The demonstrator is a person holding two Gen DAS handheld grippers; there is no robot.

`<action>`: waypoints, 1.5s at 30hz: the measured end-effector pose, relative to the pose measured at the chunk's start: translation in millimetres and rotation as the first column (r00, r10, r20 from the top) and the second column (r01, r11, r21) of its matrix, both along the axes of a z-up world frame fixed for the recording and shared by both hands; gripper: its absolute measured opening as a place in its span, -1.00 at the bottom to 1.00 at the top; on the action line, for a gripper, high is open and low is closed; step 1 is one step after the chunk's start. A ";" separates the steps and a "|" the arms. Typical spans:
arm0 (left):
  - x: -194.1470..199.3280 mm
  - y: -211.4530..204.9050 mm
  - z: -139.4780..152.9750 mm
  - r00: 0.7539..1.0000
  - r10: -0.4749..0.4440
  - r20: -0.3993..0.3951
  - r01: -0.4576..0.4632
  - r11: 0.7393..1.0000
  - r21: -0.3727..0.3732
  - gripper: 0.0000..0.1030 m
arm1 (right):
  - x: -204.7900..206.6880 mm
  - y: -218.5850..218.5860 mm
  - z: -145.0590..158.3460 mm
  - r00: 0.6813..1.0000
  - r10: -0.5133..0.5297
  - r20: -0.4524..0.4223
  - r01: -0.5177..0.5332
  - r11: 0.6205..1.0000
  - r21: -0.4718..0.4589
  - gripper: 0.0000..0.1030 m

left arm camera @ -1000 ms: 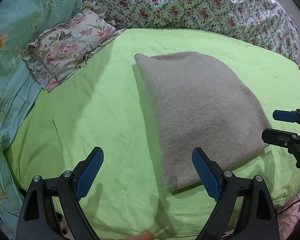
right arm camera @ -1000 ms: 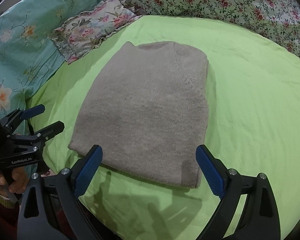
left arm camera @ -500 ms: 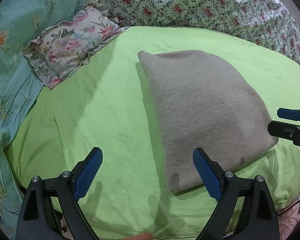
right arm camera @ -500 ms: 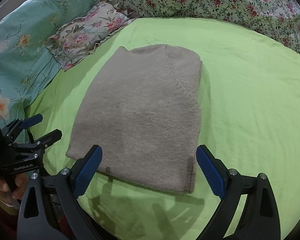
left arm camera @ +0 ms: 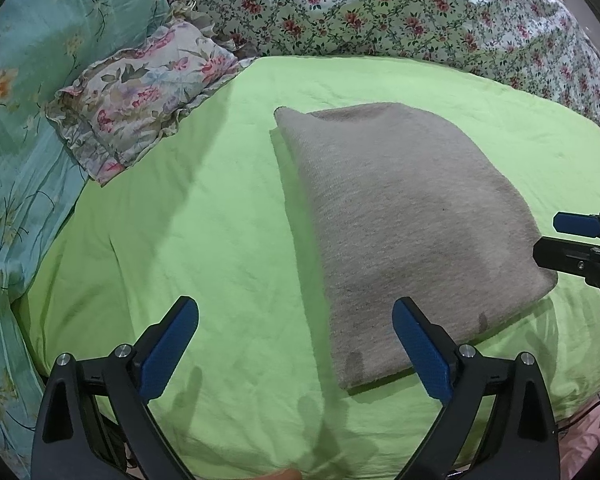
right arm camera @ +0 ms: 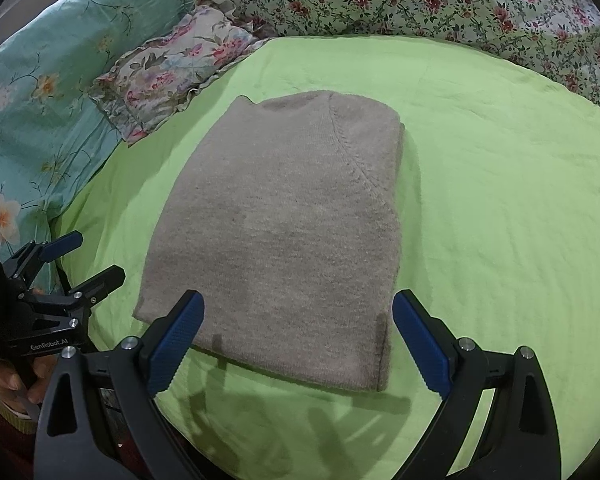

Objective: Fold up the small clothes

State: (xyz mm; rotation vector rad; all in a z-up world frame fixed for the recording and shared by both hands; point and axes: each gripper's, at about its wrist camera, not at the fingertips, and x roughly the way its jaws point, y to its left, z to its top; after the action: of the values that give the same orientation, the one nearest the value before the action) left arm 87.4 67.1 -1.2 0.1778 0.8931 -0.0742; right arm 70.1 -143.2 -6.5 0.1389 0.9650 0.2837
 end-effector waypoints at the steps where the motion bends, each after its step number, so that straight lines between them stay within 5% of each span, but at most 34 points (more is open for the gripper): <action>1: 0.2 0.2 -0.2 1.000 -0.001 0.000 0.001 1.000 0.000 0.90 | 0.0 0.2 0.1 1.000 0.000 0.000 0.000 1.000 0.000 0.85; 45: -2.3 -5.9 0.5 1.000 -0.008 -0.004 0.008 1.000 0.003 0.91 | -1.5 7.1 -0.3 1.000 0.005 -0.003 -0.005 1.000 -0.004 0.87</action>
State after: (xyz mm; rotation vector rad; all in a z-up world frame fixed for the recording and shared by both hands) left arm 85.0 61.2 -0.6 0.1839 0.8968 -0.0809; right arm 68.7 -136.0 -6.8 0.1330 0.9691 0.2863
